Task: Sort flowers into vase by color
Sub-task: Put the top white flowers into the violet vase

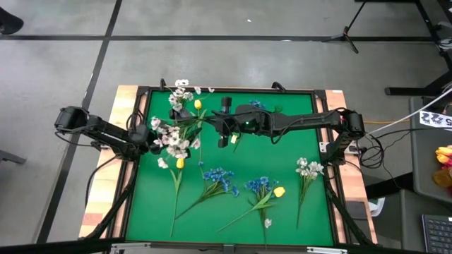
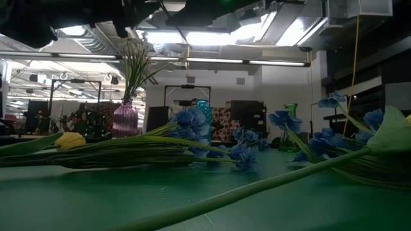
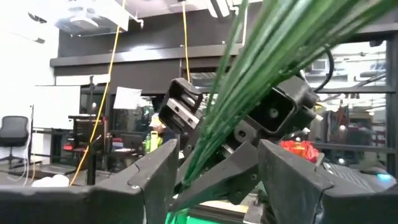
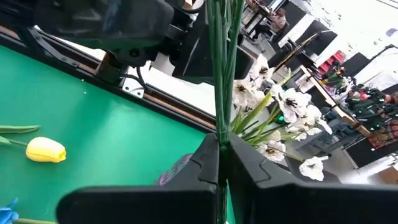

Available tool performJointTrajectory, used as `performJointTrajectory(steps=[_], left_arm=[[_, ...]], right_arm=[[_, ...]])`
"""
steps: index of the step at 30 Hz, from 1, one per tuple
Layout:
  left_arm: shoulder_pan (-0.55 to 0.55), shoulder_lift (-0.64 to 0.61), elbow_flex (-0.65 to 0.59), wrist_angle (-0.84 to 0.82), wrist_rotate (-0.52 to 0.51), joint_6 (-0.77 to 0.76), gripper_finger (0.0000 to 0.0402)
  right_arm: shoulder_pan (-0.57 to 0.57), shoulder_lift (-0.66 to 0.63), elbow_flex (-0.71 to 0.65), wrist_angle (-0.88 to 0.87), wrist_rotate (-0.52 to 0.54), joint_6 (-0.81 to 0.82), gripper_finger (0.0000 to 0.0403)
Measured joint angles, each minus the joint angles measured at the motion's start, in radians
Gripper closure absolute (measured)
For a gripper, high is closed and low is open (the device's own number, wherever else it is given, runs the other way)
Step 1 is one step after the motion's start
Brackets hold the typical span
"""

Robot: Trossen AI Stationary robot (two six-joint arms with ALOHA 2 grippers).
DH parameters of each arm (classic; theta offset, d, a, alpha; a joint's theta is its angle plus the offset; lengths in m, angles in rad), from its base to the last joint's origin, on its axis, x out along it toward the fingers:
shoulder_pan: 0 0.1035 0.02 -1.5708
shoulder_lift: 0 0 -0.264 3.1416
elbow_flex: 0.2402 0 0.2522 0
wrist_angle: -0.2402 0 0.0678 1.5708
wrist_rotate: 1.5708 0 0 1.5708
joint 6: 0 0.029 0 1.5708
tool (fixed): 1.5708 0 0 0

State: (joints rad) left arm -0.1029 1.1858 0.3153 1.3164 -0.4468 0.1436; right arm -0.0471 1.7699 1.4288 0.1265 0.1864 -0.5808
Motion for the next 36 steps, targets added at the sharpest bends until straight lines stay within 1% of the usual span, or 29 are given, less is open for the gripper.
performJointTrajectory(steps=[6, 9, 13, 21, 26, 33, 36], left_arm=[[0.005, 0.0, 0.0, 0.003, -0.001, -0.014, 0.0185], [0.015, 0.0, 0.0, 0.003, -0.002, -0.017, 0.0185], [0.028, 0.0, 0.0, -0.001, -0.001, -0.02, 0.0185], [0.054, 0.002, 0.0, -0.026, -0.001, -0.114, 0.0185], [0.073, 0.003, 0.0, -0.027, -0.005, -0.183, 0.0185], [0.094, 0.003, 0.0, -0.027, -0.009, -0.307, 0.0185], [0.105, 0.003, 0.0, -0.026, -0.011, -0.336, 0.0185]], right_arm=[[0.001, 0.0, 0.0, -0.01, -0.022, -0.031, 0.0393], [0.001, 0.0, 0.0, -0.02, -0.049, -0.031, 0.0393], [0.002, 0.0, 0.0, -0.024, -0.052, -0.03, 0.0393], [0.001, 0.0, 0.0, -0.02, -0.055, -0.028, 0.0393], [0.001, 0.0, 0.0, -0.016, -0.001, -0.034, 0.0393], [0.002, 0.0, 0.0, -0.013, 0.081, -0.122, 0.0393], [0.002, 0.0, 0.0, -0.003, 0.113, -0.16, 0.0393]])
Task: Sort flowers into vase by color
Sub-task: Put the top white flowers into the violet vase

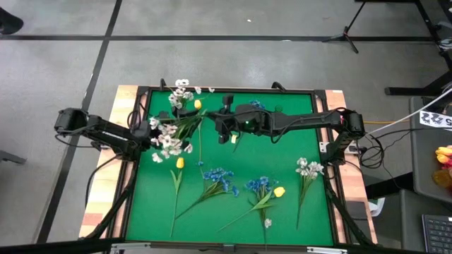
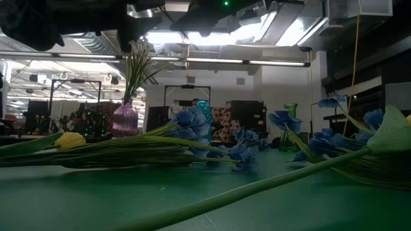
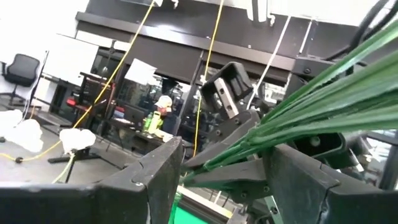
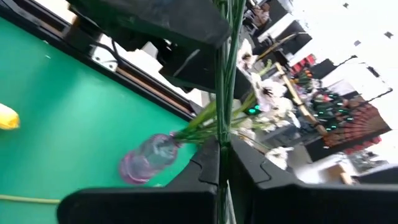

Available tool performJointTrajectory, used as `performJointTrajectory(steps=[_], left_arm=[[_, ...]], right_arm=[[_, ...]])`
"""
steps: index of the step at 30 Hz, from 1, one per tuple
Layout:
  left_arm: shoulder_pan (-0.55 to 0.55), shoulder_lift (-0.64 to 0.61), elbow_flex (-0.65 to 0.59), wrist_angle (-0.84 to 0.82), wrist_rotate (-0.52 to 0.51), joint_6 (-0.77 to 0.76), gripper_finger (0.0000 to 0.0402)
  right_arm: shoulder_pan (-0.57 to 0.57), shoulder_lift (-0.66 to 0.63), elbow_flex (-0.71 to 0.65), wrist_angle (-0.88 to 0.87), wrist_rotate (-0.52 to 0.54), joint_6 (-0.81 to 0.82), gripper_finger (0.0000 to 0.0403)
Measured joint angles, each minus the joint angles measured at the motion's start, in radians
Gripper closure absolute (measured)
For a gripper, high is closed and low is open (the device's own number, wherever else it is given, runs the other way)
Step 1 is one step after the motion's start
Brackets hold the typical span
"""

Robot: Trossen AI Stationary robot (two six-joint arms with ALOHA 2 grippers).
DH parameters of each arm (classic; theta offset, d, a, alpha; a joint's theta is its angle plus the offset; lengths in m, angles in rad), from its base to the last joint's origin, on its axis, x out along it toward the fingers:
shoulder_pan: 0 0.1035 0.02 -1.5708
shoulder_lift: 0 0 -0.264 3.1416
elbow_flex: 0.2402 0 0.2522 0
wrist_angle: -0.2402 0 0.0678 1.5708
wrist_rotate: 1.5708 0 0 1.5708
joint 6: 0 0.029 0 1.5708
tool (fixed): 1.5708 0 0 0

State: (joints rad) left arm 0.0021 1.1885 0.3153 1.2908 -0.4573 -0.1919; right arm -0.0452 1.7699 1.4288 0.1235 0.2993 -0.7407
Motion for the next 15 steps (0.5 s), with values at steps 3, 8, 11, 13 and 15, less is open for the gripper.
performJointTrajectory(steps=[3, 8, 11, 13, 15], left_arm=[[0.011, 0.0, 0.0, 0.004, -0.001, -0.004, 0.0185], [0.024, 0.0, 0.011, 0.001, -0.005, 0.011, 0.0185], [0.025, 0.0, 0.036, 0.0, -0.004, 0.047, 0.0185], [0.024, 0.0, 0.053, 0.0, -0.004, 0.081, 0.0185], [0.024, 0.0, 0.068, -0.005, -0.004, 0.112, 0.0185]], right_arm=[[0.0, 0.0, 0.0, 0.02, 0.031, -0.02, 0.0393], [0.0, 0.0, 0.0, 0.077, 0.068, -0.027, 0.0393], [0.0, 0.0, 0.0, 0.108, 0.09, -0.027, 0.0393], [0.0, 0.0, 0.0, 0.118, 0.098, -0.027, 0.0393], [0.0, 0.0, 0.0, 0.119, 0.12, -0.027, 0.0393]])
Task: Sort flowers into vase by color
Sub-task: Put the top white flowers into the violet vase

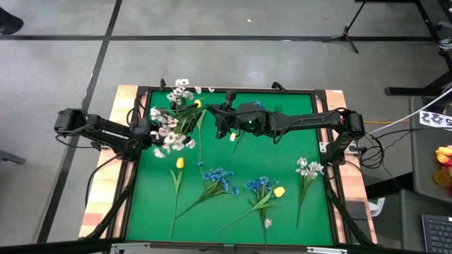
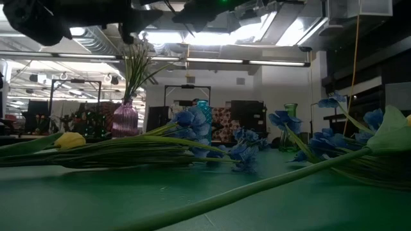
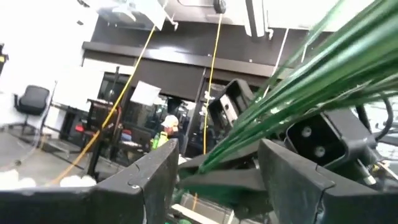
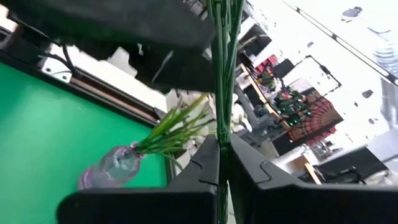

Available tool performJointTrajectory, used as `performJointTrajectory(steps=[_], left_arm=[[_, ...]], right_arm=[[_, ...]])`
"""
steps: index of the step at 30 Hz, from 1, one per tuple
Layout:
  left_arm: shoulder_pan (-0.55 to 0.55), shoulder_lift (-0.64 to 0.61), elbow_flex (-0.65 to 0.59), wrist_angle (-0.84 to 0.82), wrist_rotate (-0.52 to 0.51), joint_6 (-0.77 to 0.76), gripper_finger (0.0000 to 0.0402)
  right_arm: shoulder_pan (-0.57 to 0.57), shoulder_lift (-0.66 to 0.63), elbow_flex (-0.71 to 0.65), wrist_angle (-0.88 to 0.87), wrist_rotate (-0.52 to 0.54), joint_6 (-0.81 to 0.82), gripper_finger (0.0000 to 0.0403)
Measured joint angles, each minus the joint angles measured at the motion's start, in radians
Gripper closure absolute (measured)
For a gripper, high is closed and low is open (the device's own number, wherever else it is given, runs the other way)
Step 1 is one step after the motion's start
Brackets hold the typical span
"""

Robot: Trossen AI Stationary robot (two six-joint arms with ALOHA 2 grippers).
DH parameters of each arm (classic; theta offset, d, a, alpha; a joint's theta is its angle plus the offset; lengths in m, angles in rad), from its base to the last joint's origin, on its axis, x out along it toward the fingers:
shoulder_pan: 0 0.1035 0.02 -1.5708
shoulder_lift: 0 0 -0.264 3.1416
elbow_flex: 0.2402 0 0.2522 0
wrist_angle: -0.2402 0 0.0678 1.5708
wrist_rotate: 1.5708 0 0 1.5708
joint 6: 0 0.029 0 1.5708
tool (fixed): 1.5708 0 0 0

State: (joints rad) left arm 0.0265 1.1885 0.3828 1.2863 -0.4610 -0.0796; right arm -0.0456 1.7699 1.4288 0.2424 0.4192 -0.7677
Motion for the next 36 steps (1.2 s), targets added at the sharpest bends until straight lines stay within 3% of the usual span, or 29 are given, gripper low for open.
performJointTrajectory(steps=[9, 17, 23, 36], left_arm=[[0.0, 0.029, 0.059, -0.12, 0.004, 0.034, 0.0185], [0.0, 0.067, 0.08, -0.113, 0.002, 0.111, 0.0185], [0.01, 0.066, 0.081, -0.011, 0.005, 0.15, 0.0185], [0.023, 0.068, 0.081, -0.018, 0.003, 0.107, 0.0185]], right_arm=[[0.0, 0.0, 0.0, 0.051, 0.017, -0.005, 0.0393], [0.0, 0.0, 0.0, 0.002, 0.016, 0.0, 0.0393], [0.001, 0.0, 0.0, -0.008, 0.014, 0.003, 0.0393], [0.001, 0.0, 0.0, -0.007, 0.015, 0.003, 0.0393]])
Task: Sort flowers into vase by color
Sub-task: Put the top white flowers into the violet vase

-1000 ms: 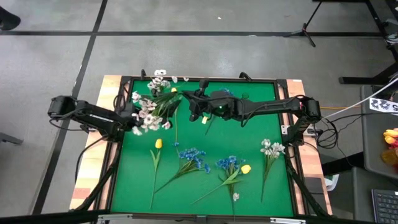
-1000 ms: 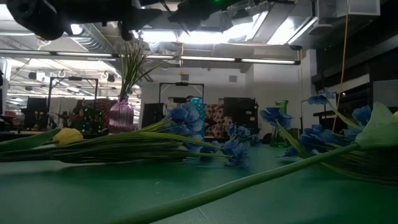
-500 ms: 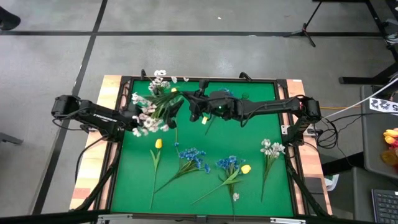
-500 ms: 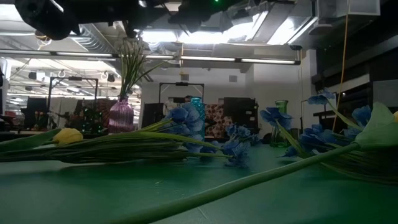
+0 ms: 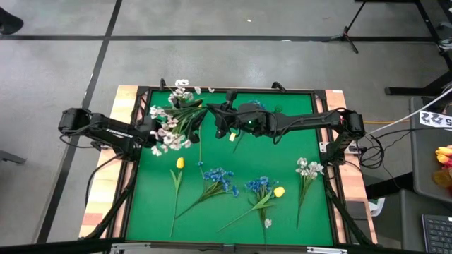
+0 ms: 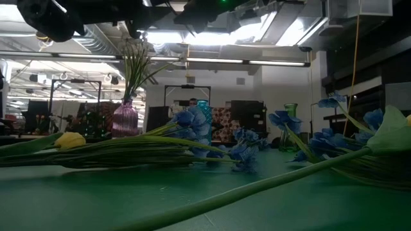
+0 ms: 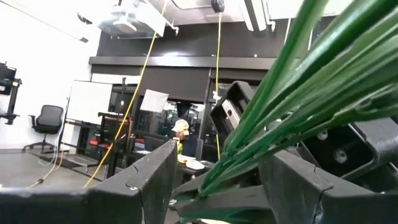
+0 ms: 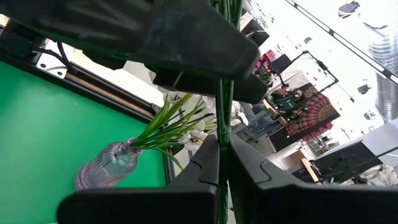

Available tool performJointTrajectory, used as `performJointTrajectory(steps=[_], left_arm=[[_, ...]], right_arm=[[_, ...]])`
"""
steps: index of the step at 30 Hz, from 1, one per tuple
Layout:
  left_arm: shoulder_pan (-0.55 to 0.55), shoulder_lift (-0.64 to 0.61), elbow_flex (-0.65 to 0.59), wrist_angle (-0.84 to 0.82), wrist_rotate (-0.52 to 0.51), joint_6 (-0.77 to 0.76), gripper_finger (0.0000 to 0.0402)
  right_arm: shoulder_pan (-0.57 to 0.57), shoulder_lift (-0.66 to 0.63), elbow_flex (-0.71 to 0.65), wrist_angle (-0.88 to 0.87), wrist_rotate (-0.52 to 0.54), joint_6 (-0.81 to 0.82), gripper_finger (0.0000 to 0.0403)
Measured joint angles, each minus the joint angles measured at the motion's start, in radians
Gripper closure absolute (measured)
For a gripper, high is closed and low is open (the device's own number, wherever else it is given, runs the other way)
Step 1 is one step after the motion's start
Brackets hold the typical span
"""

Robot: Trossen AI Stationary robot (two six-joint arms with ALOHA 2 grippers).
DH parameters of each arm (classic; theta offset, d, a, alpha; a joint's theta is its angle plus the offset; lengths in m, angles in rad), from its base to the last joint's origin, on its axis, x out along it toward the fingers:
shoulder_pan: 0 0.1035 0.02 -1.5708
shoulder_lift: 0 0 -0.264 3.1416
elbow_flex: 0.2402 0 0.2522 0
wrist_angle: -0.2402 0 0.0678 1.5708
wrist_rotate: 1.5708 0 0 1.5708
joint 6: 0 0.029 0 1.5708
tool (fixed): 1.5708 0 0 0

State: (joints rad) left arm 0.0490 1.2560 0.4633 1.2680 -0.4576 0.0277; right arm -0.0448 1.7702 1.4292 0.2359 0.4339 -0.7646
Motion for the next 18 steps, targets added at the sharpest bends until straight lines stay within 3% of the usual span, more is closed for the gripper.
performJointTrajectory(steps=[5, 18], left_arm=[[0.0, 0.0, 0.0, 0.0, -0.016, -0.001, 0.0216], [0.0, 0.0, 0.0, 0.001, -0.029, 0.001, 0.0387]], right_arm=[[0.0, 0.0, 0.0, 0.0, 0.003, 0.0, 0.0393], [0.0, 0.0, 0.0, -0.002, 0.019, 0.0, 0.0393]])
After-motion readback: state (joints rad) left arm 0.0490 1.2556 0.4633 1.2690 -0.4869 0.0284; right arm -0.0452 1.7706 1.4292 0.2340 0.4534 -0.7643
